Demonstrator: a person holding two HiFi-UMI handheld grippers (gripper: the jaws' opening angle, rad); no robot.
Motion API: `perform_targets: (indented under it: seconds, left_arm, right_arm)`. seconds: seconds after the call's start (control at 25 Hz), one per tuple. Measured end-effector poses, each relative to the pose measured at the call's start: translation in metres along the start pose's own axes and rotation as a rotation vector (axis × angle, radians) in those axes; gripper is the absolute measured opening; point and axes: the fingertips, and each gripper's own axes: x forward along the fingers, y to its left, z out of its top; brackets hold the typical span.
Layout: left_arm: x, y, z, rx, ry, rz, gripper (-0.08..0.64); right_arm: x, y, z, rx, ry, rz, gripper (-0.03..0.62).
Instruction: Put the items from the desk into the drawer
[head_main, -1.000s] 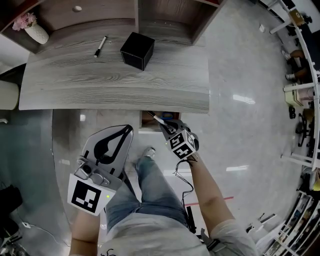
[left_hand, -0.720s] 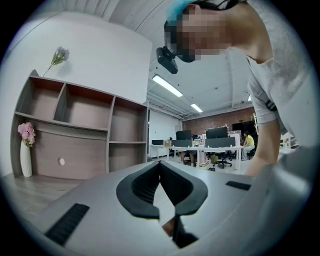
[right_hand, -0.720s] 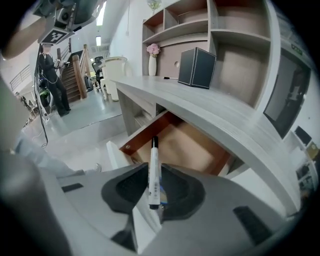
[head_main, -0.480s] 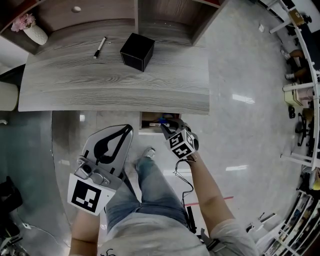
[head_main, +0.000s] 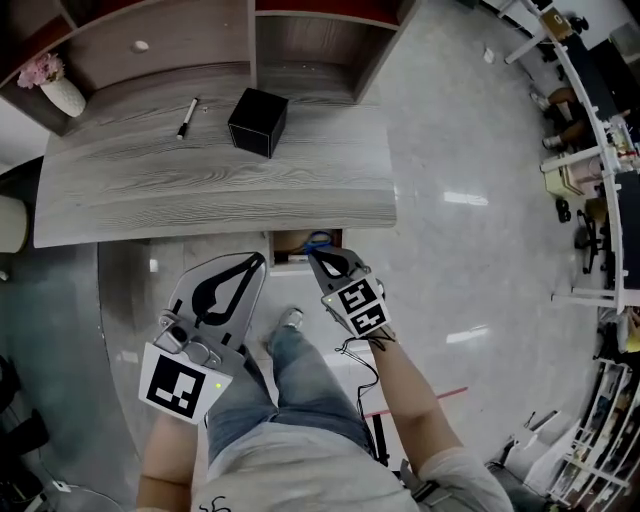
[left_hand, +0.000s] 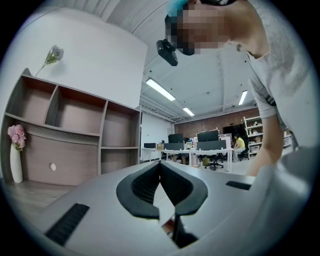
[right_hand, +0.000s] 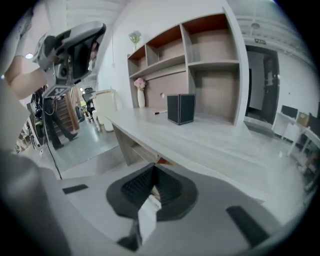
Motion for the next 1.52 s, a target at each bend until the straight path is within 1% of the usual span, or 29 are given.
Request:
perform_targets:
  seconds: [0.24,0.48,0.64,0.76,0.92,1.08,1.28,1.52]
  left_arm:
    - [-0.011,-0.007,0.015,0.027,-0.009,-0.074,0.011]
    - [-0.026,-0.012,0.030,0.038,-0.012,-0.137,0.011]
    - [-0.035,-0.015,0.039,0.055,-0.021,-0.180,0.011]
    - [-0.042,-0.018,0.046,0.066,-0.032,-0.216,0.011]
    - [-0.050,-0.024,0.054,0.081,-0.051,-0.263,0.011]
    - [-0.057,-0.029,0.058,0.080,-0.057,-0.303,0.011]
    - [-0.068,-0.035,0.062,0.078,-0.063,-0.335,0.011]
    - [-0.079,-0.030,0.066,0.073,-0.069,-0.338,0.011]
  right_arm:
    - [-0.043,0.036,0.067,0.043,-0.176,-0.023,0.008]
    - [-0.100,0.073,0.144,0.072,-0.388,-0.051,0.008]
    - [-0.134,0.097,0.185,0.060,-0.498,-0.072,0.008]
    - [-0.157,0.112,0.207,0.039,-0.561,-0.092,0.008]
    - [-0.180,0.131,0.226,0.032,-0.628,-0.124,0.008]
    - [-0.195,0.142,0.234,0.040,-0.673,-0.155,0.008]
    - [-0.200,0.157,0.238,0.017,-0.685,-0.175,0.008]
    - [-0.197,0.166,0.244,0.004,-0.694,-0.183,0.008]
